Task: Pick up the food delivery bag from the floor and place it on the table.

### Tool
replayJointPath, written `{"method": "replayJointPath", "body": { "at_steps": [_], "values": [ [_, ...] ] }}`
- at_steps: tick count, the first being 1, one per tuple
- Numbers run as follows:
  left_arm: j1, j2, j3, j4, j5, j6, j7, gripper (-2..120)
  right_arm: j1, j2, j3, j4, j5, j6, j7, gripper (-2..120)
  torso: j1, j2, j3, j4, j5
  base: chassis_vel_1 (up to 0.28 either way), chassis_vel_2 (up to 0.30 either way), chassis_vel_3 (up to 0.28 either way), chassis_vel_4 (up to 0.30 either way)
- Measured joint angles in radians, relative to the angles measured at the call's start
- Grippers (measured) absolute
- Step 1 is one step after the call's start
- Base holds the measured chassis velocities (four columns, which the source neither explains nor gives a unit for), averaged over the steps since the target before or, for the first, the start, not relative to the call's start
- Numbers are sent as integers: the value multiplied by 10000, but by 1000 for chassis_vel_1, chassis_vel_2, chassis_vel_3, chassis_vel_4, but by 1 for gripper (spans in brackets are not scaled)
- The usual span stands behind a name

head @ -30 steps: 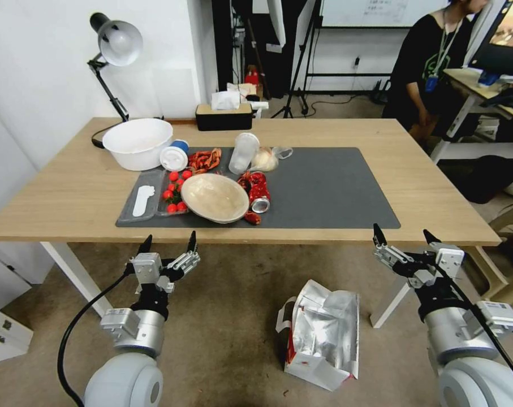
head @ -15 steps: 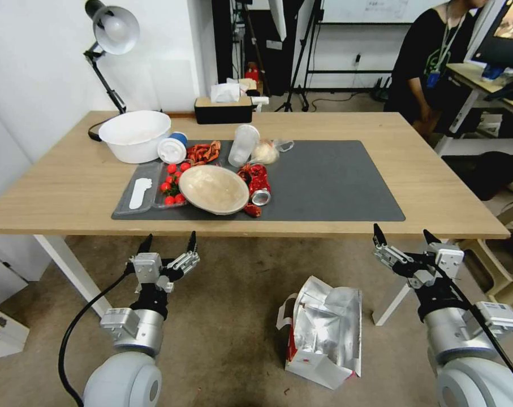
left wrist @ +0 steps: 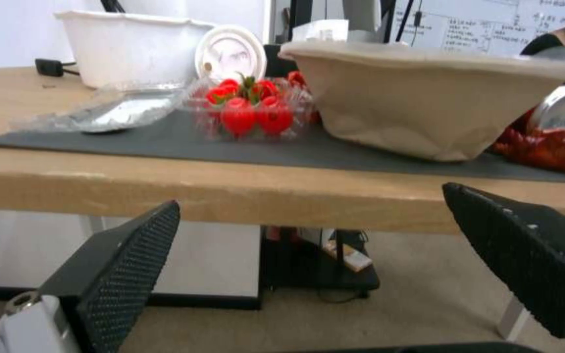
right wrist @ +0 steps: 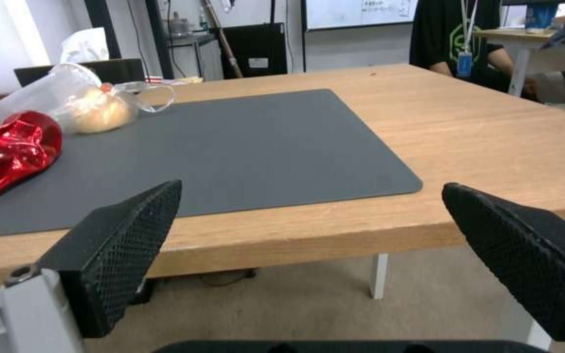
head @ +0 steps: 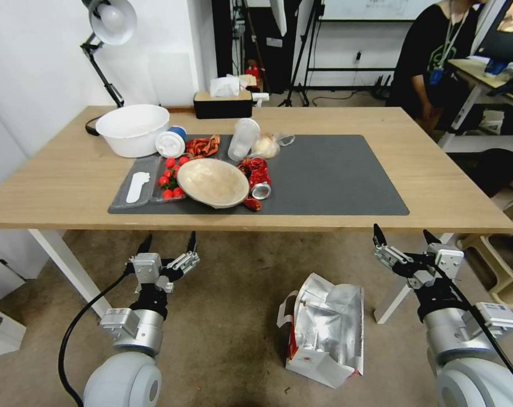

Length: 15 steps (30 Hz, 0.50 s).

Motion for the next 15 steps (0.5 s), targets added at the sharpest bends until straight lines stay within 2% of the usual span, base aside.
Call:
{"method": "replayJointPath", "body": {
  "at_steps": [15],
  "values": [
    [-33, -3, 17, 129, -3, -34, 4, 100, 10, 1, -15, -37, -23, 53, -5, 100, -287, -691, -401, 0, 0, 0, 0, 0, 0]
  ]
}}
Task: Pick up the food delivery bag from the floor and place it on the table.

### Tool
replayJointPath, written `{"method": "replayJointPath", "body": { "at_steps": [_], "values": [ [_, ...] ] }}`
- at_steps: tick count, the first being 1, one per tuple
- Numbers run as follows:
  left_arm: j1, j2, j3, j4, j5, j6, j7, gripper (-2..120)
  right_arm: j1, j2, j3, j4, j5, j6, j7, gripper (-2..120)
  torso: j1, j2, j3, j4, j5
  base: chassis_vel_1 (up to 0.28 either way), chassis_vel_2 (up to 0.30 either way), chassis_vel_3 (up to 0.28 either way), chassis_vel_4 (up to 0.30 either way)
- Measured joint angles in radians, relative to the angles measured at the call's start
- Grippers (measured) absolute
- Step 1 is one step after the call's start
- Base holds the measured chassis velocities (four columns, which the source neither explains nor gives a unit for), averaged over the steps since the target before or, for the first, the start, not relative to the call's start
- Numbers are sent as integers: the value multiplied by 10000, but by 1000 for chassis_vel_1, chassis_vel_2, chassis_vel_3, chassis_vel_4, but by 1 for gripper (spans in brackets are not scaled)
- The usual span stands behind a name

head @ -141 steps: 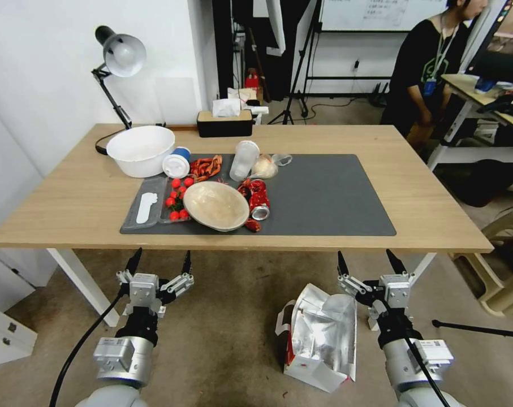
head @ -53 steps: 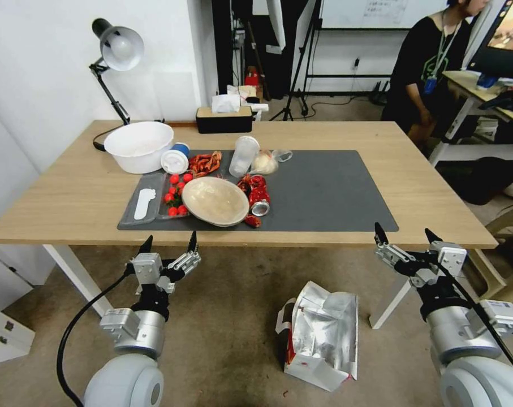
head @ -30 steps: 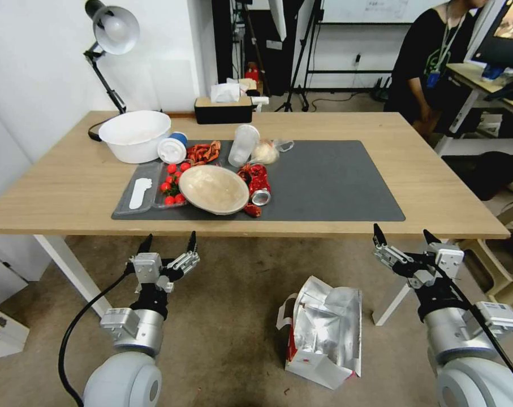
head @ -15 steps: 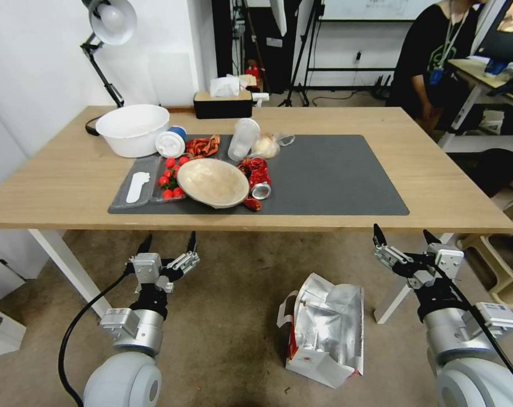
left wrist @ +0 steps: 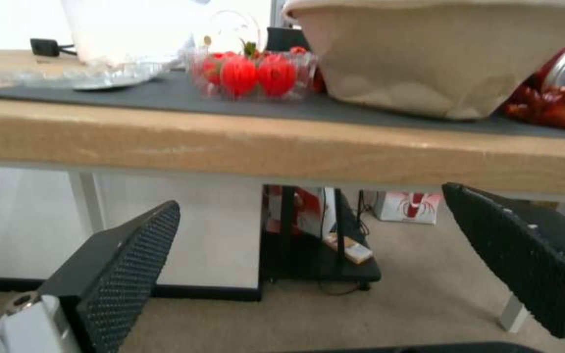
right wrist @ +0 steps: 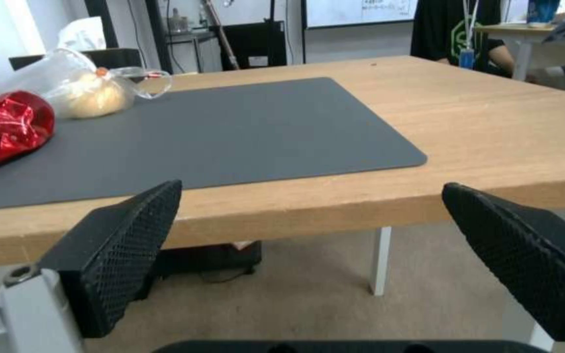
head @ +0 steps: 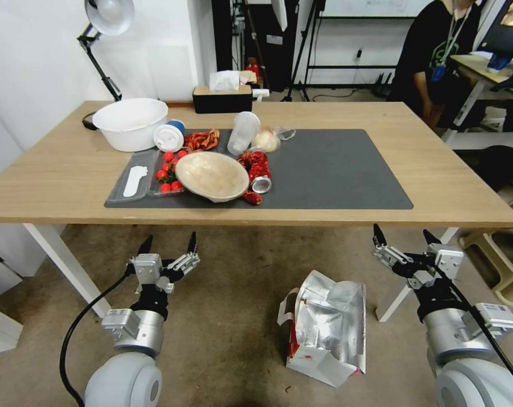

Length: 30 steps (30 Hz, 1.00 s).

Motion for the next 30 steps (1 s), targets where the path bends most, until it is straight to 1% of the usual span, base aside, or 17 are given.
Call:
{"method": "replayJointPath", "body": {
  "at_steps": [15, 22, 25, 30],
  "values": [
    [-76, 16, 44, 57, -33, 27, -6, 100, 43, -26, 4, -47, -26, 0, -3, 100, -268, -662, -398, 0, 0, 0, 0, 0, 0],
    [-78, 17, 44, 57, -35, 28, -9, 100, 46, -26, -1, -47, -38, 0, -3, 100, -336, -823, -487, 0, 1, 0, 0, 0, 0],
    [-85, 12, 49, 65, -39, 30, -12, 100, 46, -23, -17, -50, -53, 0, -4, 100, -414, -1019, -607, 0, 0, 0, 0, 0, 0],
    [-87, 23, 47, 81, -42, 31, -15, 100, 52, -22, -22, -60, -56, 0, -4, 100, -488, -1214, -727, 0, 0, 0, 0, 0, 0]
  ]
}}
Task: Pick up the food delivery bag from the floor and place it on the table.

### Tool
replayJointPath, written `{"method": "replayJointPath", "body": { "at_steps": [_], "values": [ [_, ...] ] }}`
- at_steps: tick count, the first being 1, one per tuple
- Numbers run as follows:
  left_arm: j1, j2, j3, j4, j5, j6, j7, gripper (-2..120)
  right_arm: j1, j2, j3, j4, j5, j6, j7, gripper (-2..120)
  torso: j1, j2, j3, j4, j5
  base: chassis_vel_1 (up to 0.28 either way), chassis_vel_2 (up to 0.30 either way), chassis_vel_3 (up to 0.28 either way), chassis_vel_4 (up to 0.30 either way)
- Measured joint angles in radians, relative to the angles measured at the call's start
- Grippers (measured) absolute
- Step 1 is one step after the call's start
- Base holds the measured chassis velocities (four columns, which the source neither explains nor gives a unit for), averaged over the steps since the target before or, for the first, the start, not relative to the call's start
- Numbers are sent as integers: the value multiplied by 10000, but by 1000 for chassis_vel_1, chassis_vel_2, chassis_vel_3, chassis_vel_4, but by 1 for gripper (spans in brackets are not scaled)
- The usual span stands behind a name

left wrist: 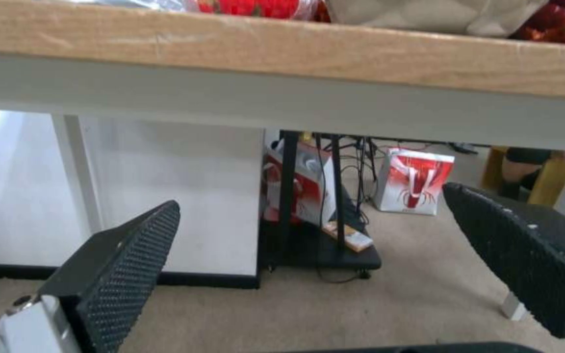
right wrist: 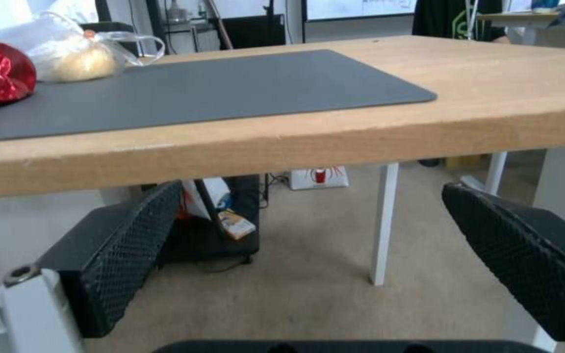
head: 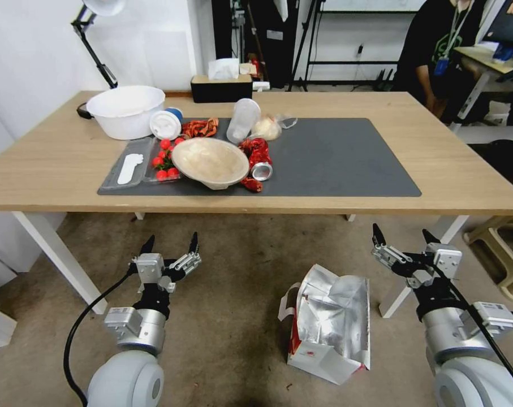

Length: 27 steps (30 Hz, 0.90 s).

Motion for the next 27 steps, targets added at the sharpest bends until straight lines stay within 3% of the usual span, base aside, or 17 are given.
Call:
{"method": "replayJointPath", "body": {
  "at_steps": [27],
  "values": [
    [8, -11, 5, 56, -4, -37, 2, 100, -34, 4, 0, -39, -29, 54, -19, 100, -456, -1195, -739, 0, 0, 0, 0, 0, 0]
  ]
}}
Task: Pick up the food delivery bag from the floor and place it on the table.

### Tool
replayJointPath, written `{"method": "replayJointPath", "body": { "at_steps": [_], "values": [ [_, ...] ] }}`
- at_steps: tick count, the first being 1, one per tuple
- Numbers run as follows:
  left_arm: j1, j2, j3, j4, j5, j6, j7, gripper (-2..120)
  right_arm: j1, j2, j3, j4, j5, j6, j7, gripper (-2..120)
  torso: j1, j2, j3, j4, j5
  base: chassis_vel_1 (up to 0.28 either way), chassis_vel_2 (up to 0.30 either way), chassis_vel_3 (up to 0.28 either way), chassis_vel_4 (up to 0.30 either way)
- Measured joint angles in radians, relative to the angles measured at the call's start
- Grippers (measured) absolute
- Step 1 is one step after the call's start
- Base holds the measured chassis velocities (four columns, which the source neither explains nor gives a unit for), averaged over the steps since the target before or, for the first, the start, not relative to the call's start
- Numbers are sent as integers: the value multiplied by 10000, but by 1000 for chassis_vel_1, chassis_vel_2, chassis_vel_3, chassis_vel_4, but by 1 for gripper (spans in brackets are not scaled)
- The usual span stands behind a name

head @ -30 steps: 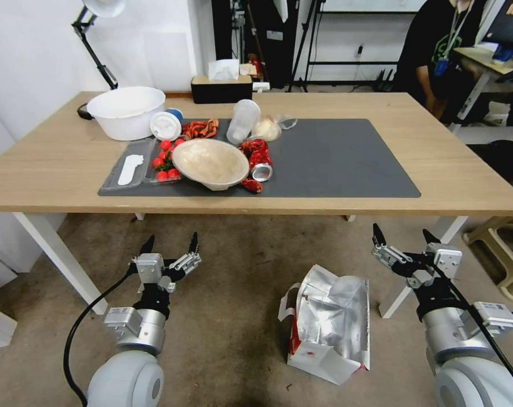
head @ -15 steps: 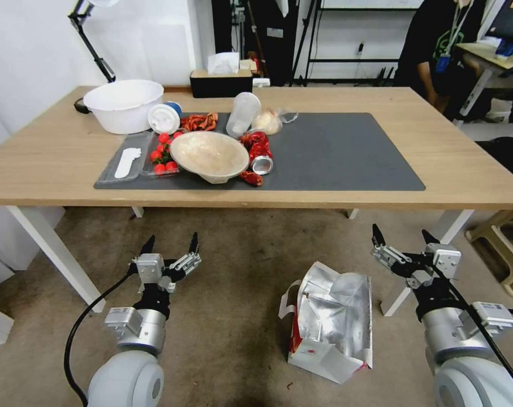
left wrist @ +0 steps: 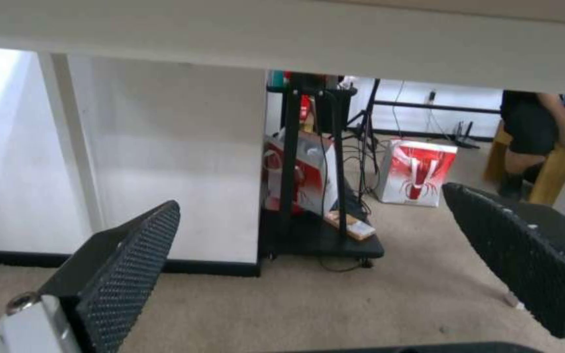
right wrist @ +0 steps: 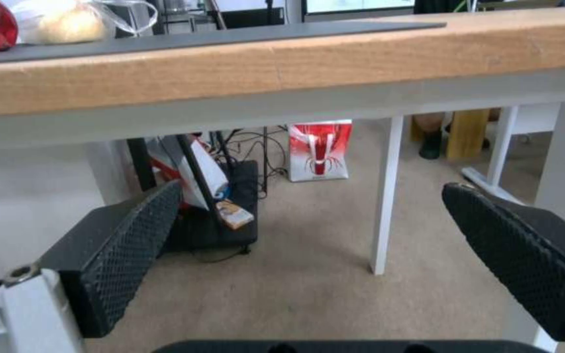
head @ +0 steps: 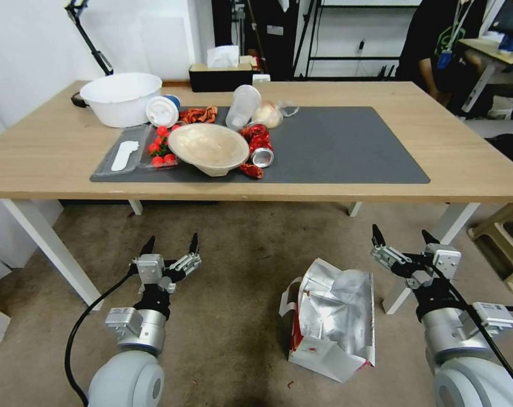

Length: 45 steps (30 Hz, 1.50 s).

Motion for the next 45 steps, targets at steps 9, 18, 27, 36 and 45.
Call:
{"method": "replayJointPath", "body": {
  "at_steps": [9, 18, 27, 36, 45],
  "values": [
    [4, -1, 0, 0, 0, -5, 0, 100, -1, 2, 9, -4, 0, 11, 0, 100, -123, -333, -209, 0, 0, 0, 0, 0, 0],
    [-4, -15, 7, 17, 0, -7, 1, 100, 16, -6, 9, -40, 0, 27, -1, 100, -256, -715, -460, 0, 0, 0, 0, 0, 0],
    [-18, -11, 12, 30, 0, -8, 2, 100, 18, -6, 12, -45, 2, 48, -11, 100, -379, -1074, -693, 0, 0, 0, 0, 0, 0],
    [-15, -5, 14, 58, 1, -50, 2, 100, 6, 2, 11, -62, -1, 68, -13, 100, -498, -1441, -943, 0, 0, 0, 0, 0, 0],
    [-45, 15, 24, 86, 0, -91, 11, 100, 34, -15, 2, -68, -1, 68, -14, 100, -615, -1801, -1187, 0, 0, 0, 0, 0, 0]
  ]
}}
